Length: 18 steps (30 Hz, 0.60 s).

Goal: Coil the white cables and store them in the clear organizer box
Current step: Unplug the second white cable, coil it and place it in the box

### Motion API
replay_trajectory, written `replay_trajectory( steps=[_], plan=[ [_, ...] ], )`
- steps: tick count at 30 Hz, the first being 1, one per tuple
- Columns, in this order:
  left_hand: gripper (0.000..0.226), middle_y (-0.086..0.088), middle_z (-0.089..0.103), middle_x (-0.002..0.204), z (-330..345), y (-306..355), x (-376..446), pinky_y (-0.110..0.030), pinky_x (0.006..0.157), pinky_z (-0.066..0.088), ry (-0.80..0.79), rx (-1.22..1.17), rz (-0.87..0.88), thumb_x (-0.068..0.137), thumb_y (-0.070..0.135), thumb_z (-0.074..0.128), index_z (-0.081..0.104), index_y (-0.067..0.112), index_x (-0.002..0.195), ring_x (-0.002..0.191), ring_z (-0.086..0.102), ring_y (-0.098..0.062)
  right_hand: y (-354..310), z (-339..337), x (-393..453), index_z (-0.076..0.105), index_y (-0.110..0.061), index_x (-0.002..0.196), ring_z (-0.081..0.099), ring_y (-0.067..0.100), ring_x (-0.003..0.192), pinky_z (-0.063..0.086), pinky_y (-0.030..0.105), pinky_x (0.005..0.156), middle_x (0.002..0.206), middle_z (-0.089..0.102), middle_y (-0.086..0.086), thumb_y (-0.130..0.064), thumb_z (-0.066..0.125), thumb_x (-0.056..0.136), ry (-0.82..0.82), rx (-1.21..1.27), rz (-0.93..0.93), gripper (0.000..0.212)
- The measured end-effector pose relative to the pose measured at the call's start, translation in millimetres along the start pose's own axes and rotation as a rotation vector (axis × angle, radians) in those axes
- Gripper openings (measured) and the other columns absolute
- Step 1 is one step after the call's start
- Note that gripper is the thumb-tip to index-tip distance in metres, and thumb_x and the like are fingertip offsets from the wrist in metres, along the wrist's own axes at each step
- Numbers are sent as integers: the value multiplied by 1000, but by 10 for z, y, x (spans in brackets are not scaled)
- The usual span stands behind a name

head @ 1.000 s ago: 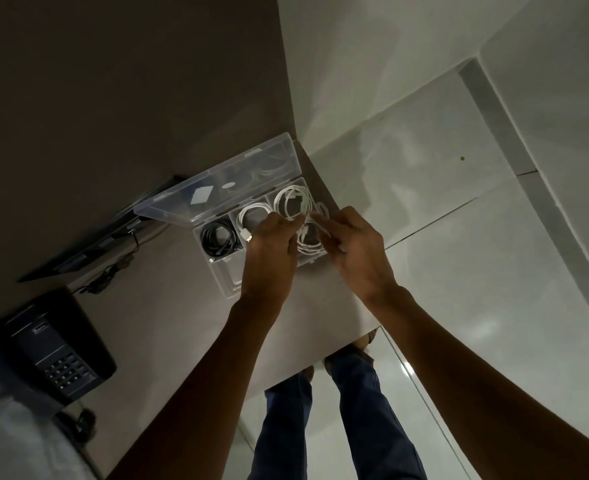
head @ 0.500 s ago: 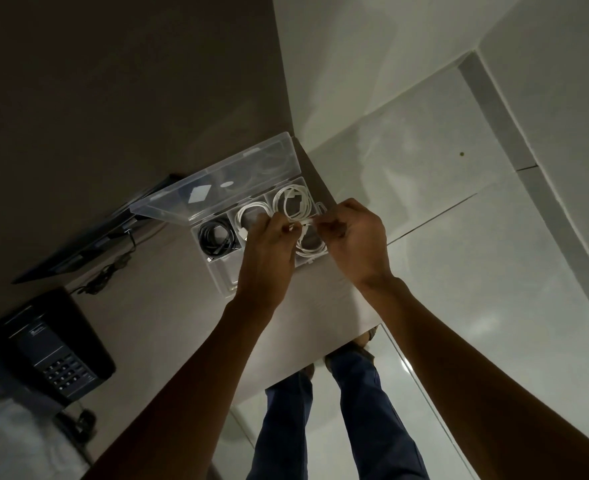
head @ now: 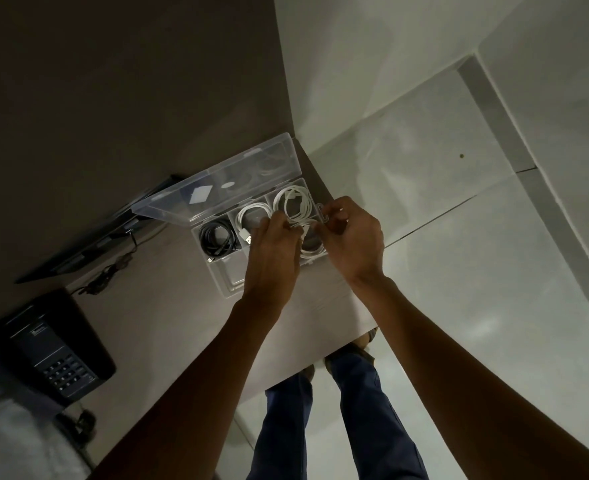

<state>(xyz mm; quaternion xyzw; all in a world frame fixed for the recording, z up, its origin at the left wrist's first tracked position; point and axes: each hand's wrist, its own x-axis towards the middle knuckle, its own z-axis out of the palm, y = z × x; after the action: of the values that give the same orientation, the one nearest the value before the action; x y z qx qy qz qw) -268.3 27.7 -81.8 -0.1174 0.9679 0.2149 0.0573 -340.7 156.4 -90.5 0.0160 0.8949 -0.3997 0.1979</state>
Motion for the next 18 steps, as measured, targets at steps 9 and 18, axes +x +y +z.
replay_trajectory(
  steps=[9,18],
  plan=[
    [32,-26,76,119,27,-83,-141,-53,94,64,43,-85,41,93,0,79,74,-7,124,110,74,-41,79,76,-64,74,-10,104,77,19,76,68,44,76,87,81,3,-29,86,89,60,181,37,26],
    [39,-20,66,131,24,76,-45,-48,105,54,-19,-2,-67,94,0,74,69,5,132,121,62,-36,-74,136,72,66,-16,98,71,20,76,63,39,74,83,73,-1,-32,82,91,35,25,164,24]
  ],
)
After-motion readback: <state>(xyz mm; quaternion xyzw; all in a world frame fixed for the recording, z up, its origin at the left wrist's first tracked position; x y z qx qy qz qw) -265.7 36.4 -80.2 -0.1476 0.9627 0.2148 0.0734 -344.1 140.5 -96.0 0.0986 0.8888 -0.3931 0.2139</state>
